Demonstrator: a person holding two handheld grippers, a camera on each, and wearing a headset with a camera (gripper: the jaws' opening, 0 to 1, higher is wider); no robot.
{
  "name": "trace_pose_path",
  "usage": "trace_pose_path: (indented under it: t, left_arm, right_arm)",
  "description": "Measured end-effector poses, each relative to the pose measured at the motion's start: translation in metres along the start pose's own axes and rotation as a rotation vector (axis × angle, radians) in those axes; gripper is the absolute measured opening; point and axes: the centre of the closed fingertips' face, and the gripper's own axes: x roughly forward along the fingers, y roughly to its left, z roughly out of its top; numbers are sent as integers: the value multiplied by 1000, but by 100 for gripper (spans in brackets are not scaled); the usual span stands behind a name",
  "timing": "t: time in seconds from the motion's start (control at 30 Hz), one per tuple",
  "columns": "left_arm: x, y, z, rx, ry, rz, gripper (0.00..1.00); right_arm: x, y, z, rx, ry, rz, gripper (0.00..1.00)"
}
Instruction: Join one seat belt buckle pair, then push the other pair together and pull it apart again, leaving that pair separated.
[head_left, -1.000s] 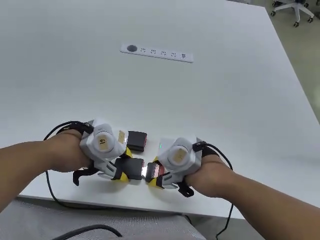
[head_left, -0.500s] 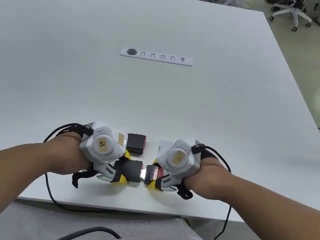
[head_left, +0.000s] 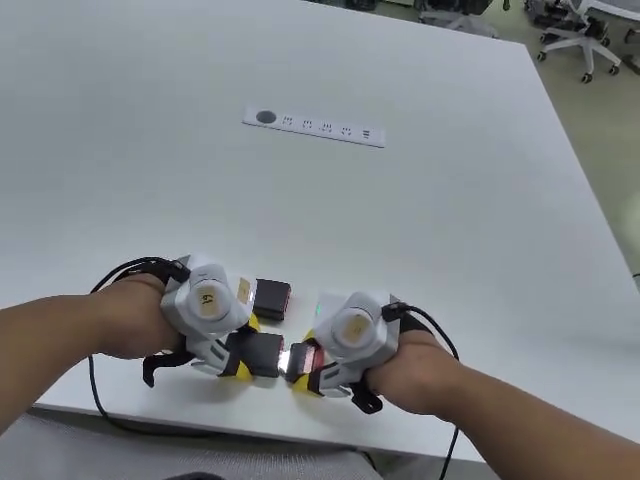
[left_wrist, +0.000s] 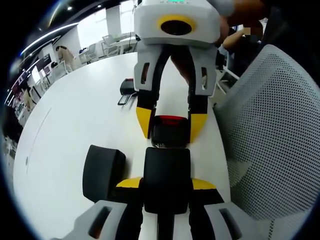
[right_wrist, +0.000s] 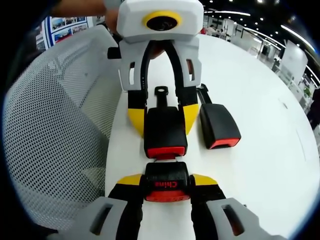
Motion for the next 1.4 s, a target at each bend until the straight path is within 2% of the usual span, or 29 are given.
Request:
trace_pose_path:
  t: [0.3, 0.5, 0.57, 0.63, 0.7, 0.83, 0.97, 1.17, 1.4]
  left_arm:
    - [0, 1, -1, -10, 8, 5, 36]
    - [-1, -1, 0, -35, 6, 2, 38]
    - [-1, -2, 0, -17, 15, 4, 39]
    - [-2, -4, -1, -27, 26, 1, 43]
    - [-5, -2, -3, -2, 44, 20, 49]
    - [-17, -3, 6, 10, 27, 24, 47]
    - [-31, 6, 12, 25, 25, 66, 48]
    - [-40, 19, 14, 20, -6, 86, 47]
    - [-47, 40, 14, 2, -8, 115, 47]
  right_arm:
    - [-1, -1, 0, 4, 2, -7, 34]
    - [0, 0, 1, 9, 26, -28, 34]
    - [-2, 0, 2, 4, 24, -34, 34]
    - [-3, -2, 1, 1, 23, -37, 33]
    - [-6, -4, 1, 18, 21, -38, 33]
    - [-15, -4, 3, 20, 8, -32, 33]
    - [-23, -7, 3, 26, -8, -27, 33]
    - [-38, -15, 2, 36, -31, -37, 32]
    - [-46, -33, -14, 42, -17, -66, 31]
